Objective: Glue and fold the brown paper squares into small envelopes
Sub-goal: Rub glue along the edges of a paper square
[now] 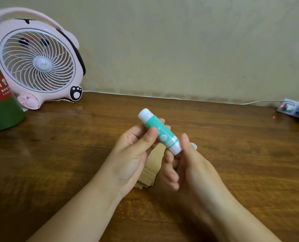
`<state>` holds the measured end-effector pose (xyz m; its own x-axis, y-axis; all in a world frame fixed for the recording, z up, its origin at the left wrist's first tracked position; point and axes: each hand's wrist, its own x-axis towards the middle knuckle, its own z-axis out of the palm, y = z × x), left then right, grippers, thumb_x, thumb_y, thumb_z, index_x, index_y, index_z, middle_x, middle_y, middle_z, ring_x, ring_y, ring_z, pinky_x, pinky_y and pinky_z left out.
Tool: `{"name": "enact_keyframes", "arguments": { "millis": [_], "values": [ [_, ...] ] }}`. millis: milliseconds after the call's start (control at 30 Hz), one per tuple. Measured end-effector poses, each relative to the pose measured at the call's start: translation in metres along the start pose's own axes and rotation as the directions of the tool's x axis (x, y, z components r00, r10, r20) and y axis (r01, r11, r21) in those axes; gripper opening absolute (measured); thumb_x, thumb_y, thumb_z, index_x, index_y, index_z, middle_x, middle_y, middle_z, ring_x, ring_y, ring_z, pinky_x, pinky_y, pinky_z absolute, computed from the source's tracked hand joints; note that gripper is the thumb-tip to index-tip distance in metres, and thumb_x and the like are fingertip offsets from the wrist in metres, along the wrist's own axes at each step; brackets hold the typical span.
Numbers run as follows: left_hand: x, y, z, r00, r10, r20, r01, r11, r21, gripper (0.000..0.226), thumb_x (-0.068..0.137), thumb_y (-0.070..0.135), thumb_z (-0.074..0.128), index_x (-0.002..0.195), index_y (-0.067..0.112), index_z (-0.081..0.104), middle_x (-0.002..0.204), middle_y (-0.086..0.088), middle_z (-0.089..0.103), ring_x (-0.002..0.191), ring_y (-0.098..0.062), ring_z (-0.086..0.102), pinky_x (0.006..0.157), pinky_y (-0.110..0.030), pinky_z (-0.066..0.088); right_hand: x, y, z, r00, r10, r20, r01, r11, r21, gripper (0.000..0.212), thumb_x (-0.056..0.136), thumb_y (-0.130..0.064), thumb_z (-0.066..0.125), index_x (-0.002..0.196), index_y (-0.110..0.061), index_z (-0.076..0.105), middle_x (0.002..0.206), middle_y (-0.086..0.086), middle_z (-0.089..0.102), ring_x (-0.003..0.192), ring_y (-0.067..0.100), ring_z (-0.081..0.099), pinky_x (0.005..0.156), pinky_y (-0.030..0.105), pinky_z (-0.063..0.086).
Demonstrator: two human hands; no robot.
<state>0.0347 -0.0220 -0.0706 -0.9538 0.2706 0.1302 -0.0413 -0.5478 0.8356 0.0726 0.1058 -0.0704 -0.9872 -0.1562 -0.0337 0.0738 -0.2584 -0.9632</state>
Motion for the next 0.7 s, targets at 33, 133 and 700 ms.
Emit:
{"name": "enact_keyframes", "arguments": {
  "millis": [33, 133, 700],
  "values": [
    [0.000, 0.000, -0.001, 1.000, 0.001, 0.010, 0.000, 1.000, -0.008, 0.030, 0.067, 0.028, 0.072, 0.094, 0.014, 0.074, 0.098, -0.006, 0.072, 0.092, -0.011, 0.068, 0.077, -0.020, 0.052, -0.001, -0.004, 0.003, 0.984, 0.136, 0.113, -0.161, 0.951, 0.263, 0.056, 0.093, -0.055, 0.030, 0.056, -0.016, 0.045, 0.040, 0.000, 0.034, 0.034, 0.012, 0.031, 0.041, 0.022, 0.027],
    [-0.001, 0.001, -0.002, 1.000, -0.011, -0.004, 0.011, 0.999, 0.030, 0.027, 0.073, 0.027, 0.072, 0.096, 0.013, 0.072, 0.088, -0.004, 0.072, 0.077, -0.016, 0.068, 0.065, -0.025, 0.055, 0.001, 0.000, 0.001, 0.980, 0.164, 0.113, -0.187, 0.953, 0.240, 0.064, 0.091, -0.058, 0.027, 0.059, -0.011, 0.053, 0.042, 0.006, 0.041, 0.036, 0.016, 0.037, 0.041, 0.023, 0.034],
    [-0.001, -0.002, -0.003, 1.000, 0.000, -0.020, 0.002, 0.991, 0.134, 0.020, 0.075, 0.030, 0.067, 0.089, 0.018, 0.074, 0.083, -0.009, 0.069, 0.071, -0.020, 0.065, 0.068, -0.033, 0.055, 0.003, 0.006, -0.004, 0.996, -0.074, -0.042, 0.060, 0.962, -0.265, 0.061, 0.086, -0.067, 0.029, 0.068, -0.016, 0.056, 0.054, -0.003, 0.054, 0.048, 0.011, 0.047, 0.052, 0.022, 0.040]
  ]
}}
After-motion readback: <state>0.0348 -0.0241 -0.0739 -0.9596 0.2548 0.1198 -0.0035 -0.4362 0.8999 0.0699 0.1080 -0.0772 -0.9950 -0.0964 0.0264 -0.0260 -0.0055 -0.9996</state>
